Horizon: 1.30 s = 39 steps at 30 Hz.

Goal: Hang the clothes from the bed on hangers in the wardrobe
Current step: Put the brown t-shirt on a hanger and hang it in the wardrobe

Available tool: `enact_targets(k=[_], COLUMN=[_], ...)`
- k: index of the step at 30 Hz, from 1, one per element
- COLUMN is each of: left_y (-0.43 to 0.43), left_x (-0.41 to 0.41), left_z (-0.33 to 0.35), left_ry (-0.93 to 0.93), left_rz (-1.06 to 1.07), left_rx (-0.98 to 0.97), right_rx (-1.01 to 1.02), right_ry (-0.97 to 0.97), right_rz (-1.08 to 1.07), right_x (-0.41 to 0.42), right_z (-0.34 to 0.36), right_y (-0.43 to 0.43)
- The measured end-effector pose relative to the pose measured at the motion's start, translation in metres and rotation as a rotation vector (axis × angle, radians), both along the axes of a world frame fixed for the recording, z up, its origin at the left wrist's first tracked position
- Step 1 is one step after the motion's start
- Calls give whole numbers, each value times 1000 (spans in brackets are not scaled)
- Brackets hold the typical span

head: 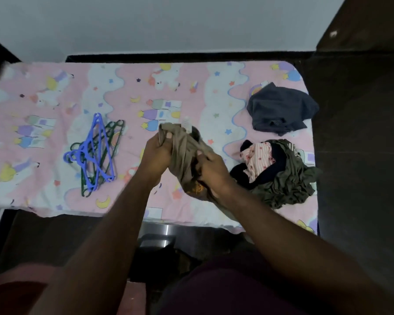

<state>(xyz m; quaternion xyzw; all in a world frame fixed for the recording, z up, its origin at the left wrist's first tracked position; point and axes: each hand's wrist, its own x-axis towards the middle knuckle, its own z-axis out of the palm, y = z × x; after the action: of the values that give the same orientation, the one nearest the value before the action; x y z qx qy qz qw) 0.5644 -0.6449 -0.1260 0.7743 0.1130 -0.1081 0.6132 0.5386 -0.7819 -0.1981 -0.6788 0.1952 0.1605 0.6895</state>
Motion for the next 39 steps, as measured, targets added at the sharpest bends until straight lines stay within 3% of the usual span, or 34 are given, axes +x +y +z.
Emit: enact_targets(k=[4, 8, 13, 17, 19, 22, 24, 27, 29, 31, 34, 37, 39], left_y=[42, 71, 94, 103, 101, 96, 92, 87, 88, 97, 122, 148, 153], left_x=[-1, 5, 5, 4, 5, 5, 3, 0, -3, -5, -14, -19, -22], left_z=[31, 56, 80, 94, 101, 103, 104, 109, 116, 116, 108, 89, 75], left_ry=[-87, -91, -96, -73, -84, -82, -75, -91, -99, -120, -169, -192, -23], left_rz=[9, -127, -139, -32, -11, 15, 40, 60, 130, 163, 228, 250, 276], left_rx=[-83, -173, -218, -224, -223, -215, -224, -273, -290, -256, -66, 427, 534], right_rx=[49, 28, -315, -825, -761, -371, -250, -287, -391, -461, -544, -470, -483], right_ry=[59, 85, 22, -186, -243, -216, -244, -330, -484, -591, -487, -555, -658], right_rz=[-77, 188, 446, 599, 617, 664, 749, 862, 806, 543, 157, 120, 214], right_x=[-6, -18, 5, 27, 33, 47, 56, 66, 74, 90, 122, 141, 141], right_z=[7, 32, 65, 74, 75, 76, 71, 60, 52, 48, 65, 100, 127], right_y=[23, 41, 42, 34, 35, 44, 53, 69, 74, 67, 43, 26, 28])
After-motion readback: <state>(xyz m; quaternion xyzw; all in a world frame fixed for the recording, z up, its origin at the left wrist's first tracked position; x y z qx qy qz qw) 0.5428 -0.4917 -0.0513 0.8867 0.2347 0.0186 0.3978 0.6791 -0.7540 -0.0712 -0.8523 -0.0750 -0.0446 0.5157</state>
